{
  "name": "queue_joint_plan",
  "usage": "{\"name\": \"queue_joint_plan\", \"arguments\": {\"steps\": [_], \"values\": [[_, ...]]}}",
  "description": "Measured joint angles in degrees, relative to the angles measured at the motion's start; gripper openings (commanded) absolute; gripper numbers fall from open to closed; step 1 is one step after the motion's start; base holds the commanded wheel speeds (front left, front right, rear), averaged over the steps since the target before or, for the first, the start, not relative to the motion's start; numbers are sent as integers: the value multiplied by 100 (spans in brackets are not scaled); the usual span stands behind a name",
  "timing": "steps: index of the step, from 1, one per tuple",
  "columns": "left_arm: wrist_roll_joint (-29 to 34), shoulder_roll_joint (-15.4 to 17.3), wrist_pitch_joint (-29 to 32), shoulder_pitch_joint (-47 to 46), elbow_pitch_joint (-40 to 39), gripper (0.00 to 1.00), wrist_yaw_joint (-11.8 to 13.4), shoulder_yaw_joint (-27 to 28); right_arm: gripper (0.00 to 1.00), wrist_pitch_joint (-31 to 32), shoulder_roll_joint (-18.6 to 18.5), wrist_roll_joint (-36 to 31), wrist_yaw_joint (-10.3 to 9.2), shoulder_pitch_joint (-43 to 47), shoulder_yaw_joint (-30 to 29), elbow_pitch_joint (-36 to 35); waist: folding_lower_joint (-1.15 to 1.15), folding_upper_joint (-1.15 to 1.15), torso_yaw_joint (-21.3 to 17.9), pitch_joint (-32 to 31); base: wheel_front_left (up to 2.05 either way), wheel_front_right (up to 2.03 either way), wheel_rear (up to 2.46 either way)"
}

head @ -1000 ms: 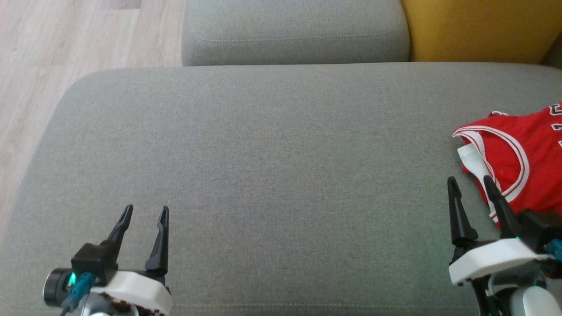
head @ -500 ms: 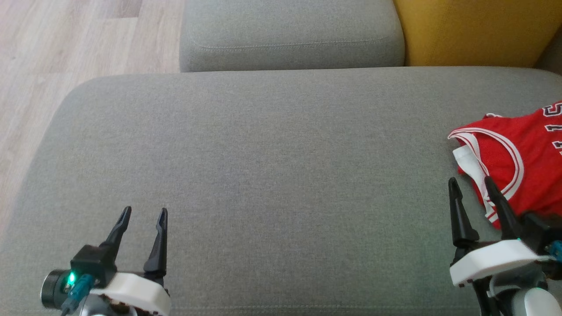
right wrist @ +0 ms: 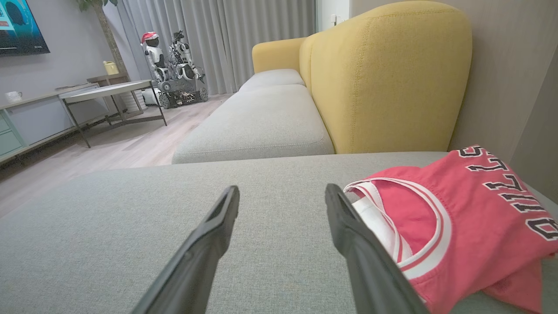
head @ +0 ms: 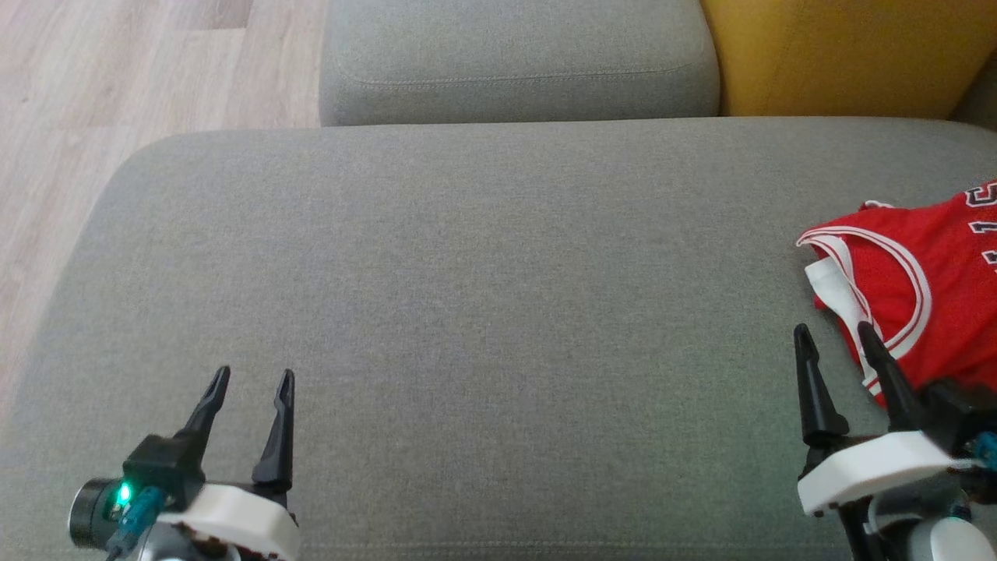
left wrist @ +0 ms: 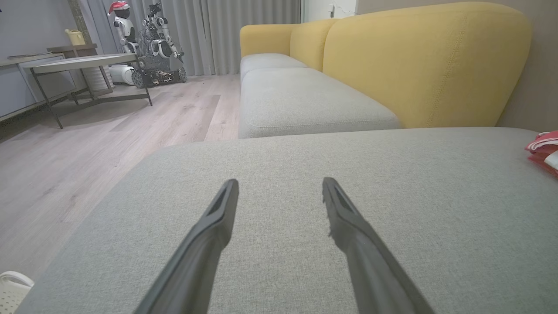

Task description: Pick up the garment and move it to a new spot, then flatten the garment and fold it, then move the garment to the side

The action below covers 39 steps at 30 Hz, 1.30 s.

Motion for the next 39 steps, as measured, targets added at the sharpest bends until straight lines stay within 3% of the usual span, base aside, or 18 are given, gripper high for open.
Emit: {"name": "queue_joint_plan", "arguments": {"steps": [11, 12, 18, 39], "values": [[0, 27, -2, -1, -22, 100, 47, -21, 100, 0, 0, 11, 0, 0, -1, 5, 0, 0, -2, 7, 0, 0, 0], [-1, 27, -2, -1, -21, 0, 47, -27, 0, 0, 0, 20, 0, 0, -1, 11, 0, 0, -1, 8, 0, 0, 0], [-35, -159, 1, 230, 365, 0, 44, -123, 0, 3, 19, 54, 0, 147, 31, 471, 0, 0, -5, 12, 0, 0, 0], [-1464, -356, 281, 162, 557, 0, -236, 178, 0, 9, 21, 1563, 0, 88, -41, 704, 0, 0, -54, 49, 0, 0, 0]]}}
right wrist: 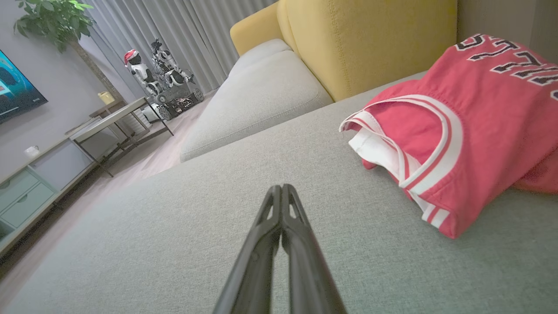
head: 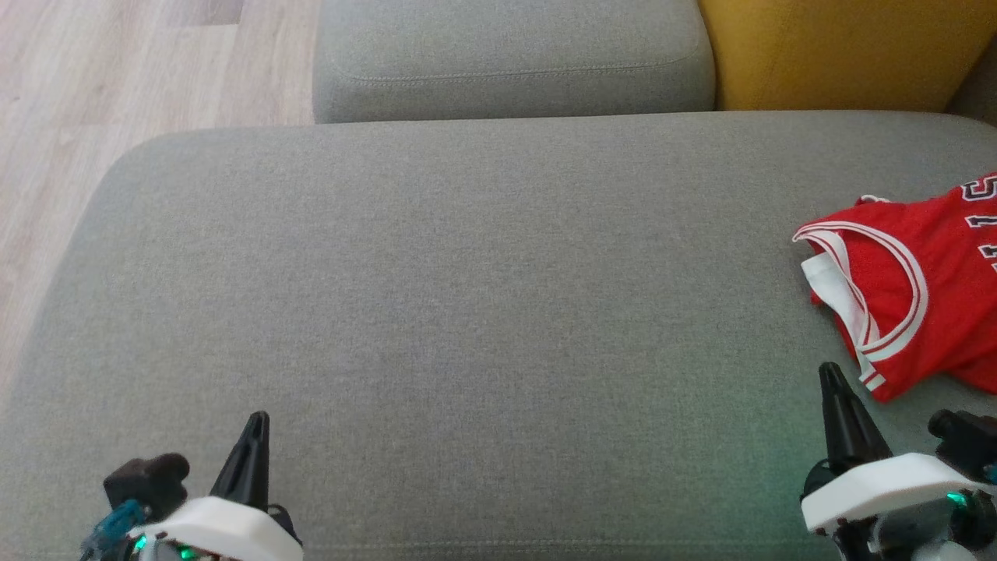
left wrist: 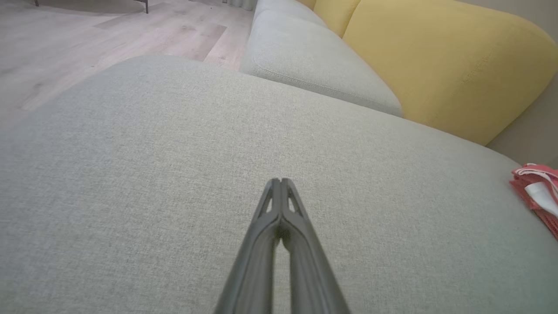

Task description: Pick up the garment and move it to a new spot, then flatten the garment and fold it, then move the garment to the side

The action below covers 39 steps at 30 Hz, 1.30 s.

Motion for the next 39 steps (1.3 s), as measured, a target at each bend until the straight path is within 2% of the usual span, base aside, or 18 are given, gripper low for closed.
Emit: {"name": "queue_joint_plan", "arguments": {"steps": [39], "values": [[-2291, -386, 499, -339, 249, 0, -479, 647, 0, 98, 0, 2504, 0, -360, -143, 420, 0, 0, -79, 63, 0, 0, 0]]}}
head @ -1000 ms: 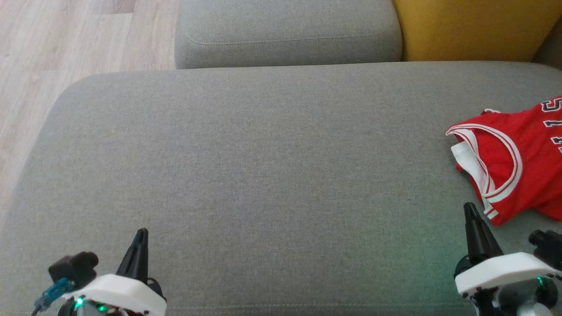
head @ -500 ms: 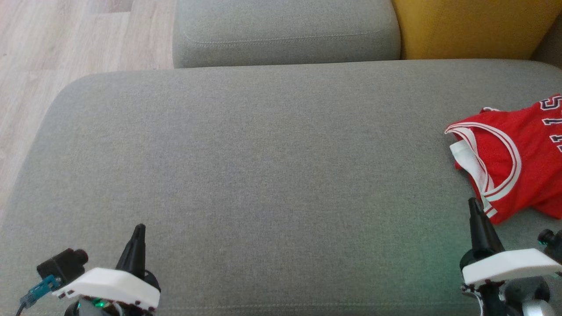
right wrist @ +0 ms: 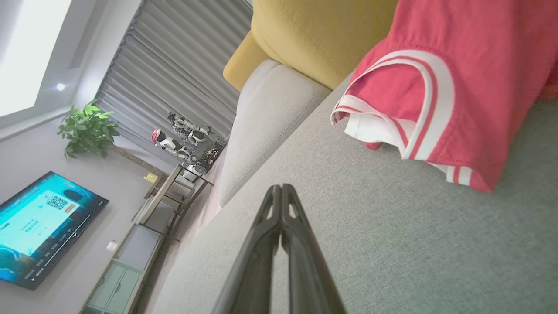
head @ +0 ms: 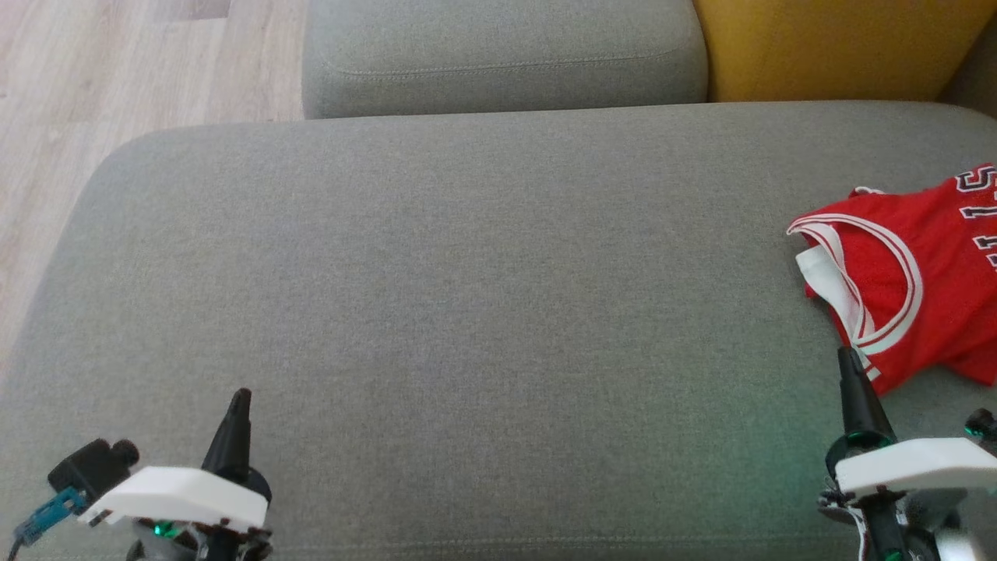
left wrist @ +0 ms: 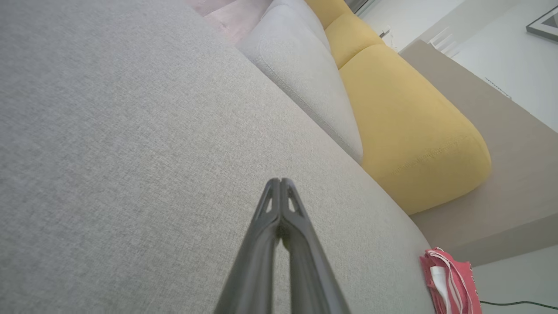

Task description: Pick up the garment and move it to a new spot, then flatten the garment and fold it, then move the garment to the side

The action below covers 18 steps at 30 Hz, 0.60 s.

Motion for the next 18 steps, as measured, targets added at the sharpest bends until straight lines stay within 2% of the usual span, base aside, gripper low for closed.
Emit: {"name": "queue_joint_plan", "arguments": {"steps": [18], "values": [[-1057, -196, 229, -148, 140, 0, -218, 323, 0, 12, 0, 1176, 0, -141, -78, 199, 0, 0, -37, 30, 0, 0, 0]]}}
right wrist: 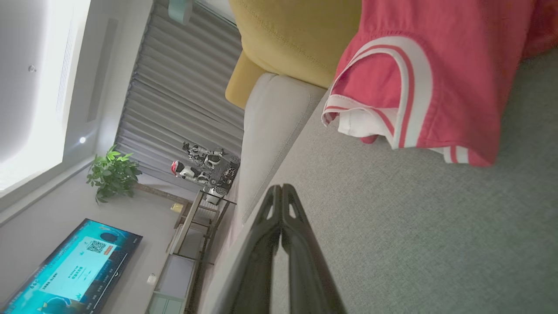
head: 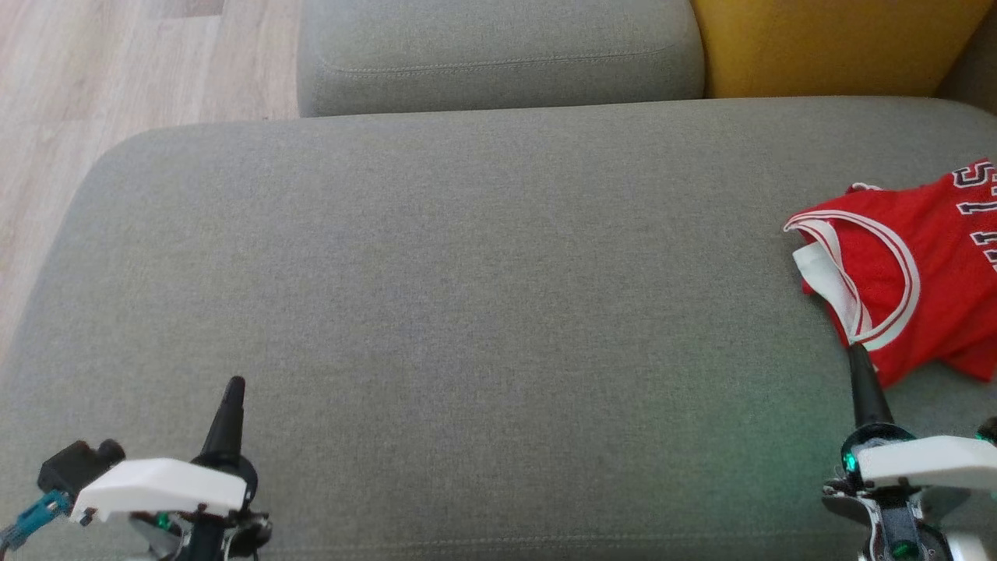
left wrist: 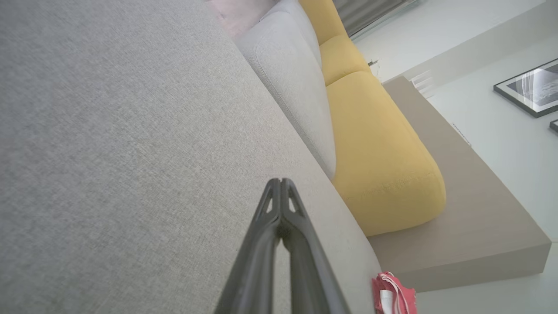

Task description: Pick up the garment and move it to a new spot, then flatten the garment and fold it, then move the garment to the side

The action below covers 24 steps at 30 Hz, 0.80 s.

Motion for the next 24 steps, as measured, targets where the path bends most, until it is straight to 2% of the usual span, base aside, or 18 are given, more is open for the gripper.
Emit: {"name": "queue_joint_plan", "arguments": {"steps": [24], "values": [[-1415, -270, 350, -204, 170, 0, -289, 490, 0, 66, -1, 1592, 0, -219, -92, 257, 0, 0, -50, 40, 0, 0, 0]]}}
